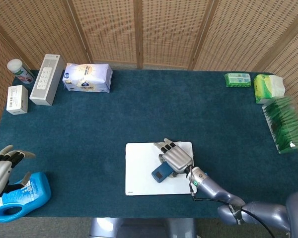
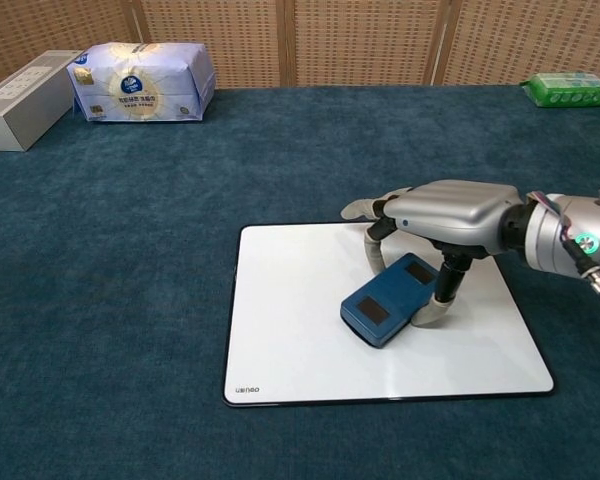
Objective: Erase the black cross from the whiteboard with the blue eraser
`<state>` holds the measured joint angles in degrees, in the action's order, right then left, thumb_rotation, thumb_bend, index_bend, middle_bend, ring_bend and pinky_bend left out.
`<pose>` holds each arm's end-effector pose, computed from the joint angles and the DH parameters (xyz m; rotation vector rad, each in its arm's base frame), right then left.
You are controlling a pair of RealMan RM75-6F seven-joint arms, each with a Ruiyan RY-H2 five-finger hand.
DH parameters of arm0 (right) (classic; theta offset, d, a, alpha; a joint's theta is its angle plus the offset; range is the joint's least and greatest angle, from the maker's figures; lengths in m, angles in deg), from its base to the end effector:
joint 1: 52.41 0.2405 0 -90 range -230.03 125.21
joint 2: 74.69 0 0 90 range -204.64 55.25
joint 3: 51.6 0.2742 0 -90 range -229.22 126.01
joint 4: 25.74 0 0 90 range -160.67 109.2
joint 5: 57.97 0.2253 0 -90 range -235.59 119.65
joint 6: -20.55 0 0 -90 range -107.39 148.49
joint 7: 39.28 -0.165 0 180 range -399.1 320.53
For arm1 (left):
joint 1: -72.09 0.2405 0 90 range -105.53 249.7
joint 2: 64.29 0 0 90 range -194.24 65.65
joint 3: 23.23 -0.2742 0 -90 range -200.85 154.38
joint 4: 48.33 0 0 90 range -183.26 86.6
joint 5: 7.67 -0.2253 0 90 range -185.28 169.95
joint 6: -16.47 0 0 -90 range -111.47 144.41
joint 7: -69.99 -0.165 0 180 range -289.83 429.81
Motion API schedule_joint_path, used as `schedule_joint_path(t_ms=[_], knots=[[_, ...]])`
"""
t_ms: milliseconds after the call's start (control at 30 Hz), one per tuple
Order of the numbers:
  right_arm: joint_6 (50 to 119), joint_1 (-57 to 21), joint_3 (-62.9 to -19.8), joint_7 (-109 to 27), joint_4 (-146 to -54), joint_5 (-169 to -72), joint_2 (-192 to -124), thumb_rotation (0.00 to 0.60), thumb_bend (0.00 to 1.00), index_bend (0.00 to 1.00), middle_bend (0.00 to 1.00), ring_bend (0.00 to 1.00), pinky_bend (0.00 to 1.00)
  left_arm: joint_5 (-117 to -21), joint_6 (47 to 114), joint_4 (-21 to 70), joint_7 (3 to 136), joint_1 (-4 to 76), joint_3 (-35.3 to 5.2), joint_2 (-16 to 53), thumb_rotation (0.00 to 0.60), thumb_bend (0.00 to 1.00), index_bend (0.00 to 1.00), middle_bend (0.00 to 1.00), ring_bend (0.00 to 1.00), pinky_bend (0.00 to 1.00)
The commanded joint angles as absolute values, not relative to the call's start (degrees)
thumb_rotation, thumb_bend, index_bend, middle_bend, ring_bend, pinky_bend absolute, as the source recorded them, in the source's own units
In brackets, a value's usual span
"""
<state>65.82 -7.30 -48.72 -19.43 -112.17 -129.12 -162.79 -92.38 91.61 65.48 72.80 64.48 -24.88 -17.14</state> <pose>-0.1523 -0.3340 -0.0807 2.2394 -0.8626 0.7692 -0.2825 0.1906 0.1755 -1.4851 -1.1734 -0.8526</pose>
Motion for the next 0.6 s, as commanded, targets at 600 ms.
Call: schedule_joint_path(t_ms=[600], knots=[[67.1,-8.7,-51.1,-16.4,-120.7,-129.1,-154.4,0.6,0.04,0.85,0.0,0.0,0.0,-92.6,91.5,64.8,73.1,64.3,-24.8,-16.5,0.6,0.49,0.28,0.3,0.23,0.08]])
